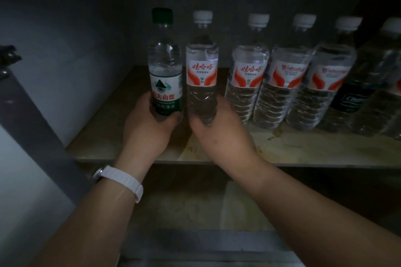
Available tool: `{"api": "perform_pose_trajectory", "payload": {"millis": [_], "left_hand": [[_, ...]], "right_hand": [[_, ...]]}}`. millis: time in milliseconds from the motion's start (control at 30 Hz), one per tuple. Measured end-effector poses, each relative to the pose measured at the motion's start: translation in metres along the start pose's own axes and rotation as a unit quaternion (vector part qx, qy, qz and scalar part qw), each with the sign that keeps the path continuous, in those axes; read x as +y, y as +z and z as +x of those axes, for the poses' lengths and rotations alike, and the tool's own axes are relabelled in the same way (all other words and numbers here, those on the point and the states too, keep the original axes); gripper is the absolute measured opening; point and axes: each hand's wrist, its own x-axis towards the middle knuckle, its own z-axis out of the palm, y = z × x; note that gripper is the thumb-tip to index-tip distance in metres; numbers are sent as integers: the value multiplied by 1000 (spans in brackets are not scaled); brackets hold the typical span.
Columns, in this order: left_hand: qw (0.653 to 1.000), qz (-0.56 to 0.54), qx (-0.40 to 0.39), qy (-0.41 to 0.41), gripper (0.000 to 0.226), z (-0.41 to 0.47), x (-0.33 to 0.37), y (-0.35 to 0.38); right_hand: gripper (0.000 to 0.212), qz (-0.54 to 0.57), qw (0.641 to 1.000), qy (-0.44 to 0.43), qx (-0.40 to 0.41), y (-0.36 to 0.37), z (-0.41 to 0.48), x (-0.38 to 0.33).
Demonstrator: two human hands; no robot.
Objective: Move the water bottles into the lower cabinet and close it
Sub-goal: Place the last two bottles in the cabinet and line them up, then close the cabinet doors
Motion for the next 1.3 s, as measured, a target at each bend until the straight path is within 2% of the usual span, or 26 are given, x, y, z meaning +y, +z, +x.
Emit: {"api": "perform_pose_trajectory", "payload": {"millis": [67, 167, 300, 400, 533, 667, 1067, 1167, 1300], "left_hand": [[998, 27, 19, 57, 62, -18, -5, -2], [982, 124, 46, 138, 60, -46, -11, -4], [960, 192, 16, 205, 55, -71, -2, -11], [939, 241, -20, 244, 48, -91, 13, -18], [911, 318, -99, 244, 50, -136, 52, -31], [891, 331, -168, 260, 49, -184, 100, -46], [865, 398, -271, 144, 59, -248, 294, -118], [860, 412, -284, 93, 60, -257, 320, -135], [870, 422, -255, 7, 54, -259, 324, -169]], "right_hand": [[42, -72, 997, -35, -14, -13, -15, 3], [45, -188, 975, -120, 11, -29, -33, 9], [47, -268, 948, -170, -3, -55, -43, 19], [50, -296, 937, -168, -78, -86, -54, 21], [52, -314, 922, -141, -178, -136, -82, 11], [54, -322, 910, -101, -241, -197, -107, -16], [55, -330, 876, -59, -346, -386, -119, -115], [57, -344, 867, -36, -360, -425, -116, -125], [64, -369, 845, -12, -388, -458, -116, -134]]}}
